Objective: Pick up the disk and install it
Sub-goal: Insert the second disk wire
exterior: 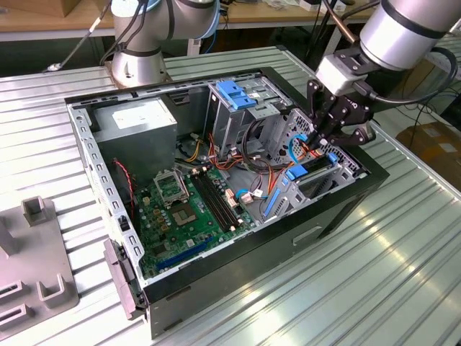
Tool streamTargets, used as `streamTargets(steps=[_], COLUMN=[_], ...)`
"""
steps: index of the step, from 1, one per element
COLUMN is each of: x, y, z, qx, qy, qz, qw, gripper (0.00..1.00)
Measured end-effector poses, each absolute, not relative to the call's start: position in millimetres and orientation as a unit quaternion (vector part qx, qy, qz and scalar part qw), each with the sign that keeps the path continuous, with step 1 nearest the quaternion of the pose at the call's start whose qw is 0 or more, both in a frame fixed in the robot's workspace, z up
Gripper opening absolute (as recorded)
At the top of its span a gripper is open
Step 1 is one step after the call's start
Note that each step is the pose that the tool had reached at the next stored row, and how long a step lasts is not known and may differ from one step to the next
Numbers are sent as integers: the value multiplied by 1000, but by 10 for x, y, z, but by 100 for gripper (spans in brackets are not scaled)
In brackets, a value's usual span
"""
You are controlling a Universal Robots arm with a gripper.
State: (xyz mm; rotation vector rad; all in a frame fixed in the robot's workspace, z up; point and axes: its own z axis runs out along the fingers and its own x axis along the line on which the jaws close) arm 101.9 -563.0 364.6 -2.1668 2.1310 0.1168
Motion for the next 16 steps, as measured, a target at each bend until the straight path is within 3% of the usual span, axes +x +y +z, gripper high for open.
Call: streamTargets(steps=[16], x=[1016], y=[-5794], z=[3528], qx=[-712], qy=[700], qz=[38], qw=[50], gripper=[16])
